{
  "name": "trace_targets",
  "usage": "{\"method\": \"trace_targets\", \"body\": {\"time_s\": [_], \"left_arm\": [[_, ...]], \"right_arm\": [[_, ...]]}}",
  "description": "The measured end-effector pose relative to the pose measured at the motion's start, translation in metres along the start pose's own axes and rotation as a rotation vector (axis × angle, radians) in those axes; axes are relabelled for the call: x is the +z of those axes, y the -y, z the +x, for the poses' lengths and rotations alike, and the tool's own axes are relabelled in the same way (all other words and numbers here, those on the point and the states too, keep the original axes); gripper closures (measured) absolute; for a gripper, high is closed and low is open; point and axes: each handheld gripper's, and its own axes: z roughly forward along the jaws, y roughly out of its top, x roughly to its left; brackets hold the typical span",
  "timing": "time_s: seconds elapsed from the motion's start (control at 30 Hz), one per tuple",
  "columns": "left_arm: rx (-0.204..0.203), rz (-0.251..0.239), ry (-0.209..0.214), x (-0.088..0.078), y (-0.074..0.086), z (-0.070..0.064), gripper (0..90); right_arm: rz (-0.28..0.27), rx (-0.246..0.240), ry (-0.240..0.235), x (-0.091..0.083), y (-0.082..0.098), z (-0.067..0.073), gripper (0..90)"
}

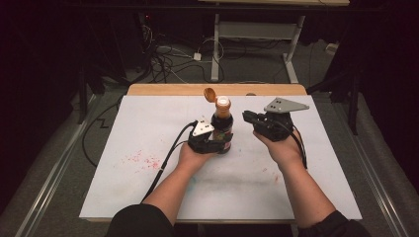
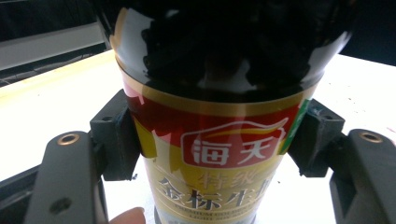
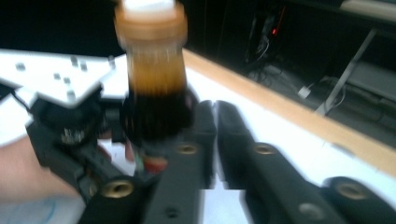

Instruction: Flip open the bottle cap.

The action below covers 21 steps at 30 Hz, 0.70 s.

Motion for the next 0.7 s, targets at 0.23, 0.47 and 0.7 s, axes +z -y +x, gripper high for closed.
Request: {"method": "trace_targets", "body": {"time_s": [0.23, 0.47, 0.7], "left_arm": [[-0.003, 0.003, -0.002, 0.0, -0.001, 0.0, 28.1], [0.038, 0.049, -0.022, -0.003, -0.002, 0.003, 27.7], [-0.012, 0.011, -0.016, -0.001, -0.002, -0.001, 27.3]], "right_arm": [[0.043, 0.044, -0.027, 0.011, 0.045, -0.001, 60.2], [0.056, 0.079, -0.047, 0.017, 0.088, -0.001, 27.6], [0.095, 0.119, -0.012, 0.013, 0.12, 0.001, 0.3]]}}
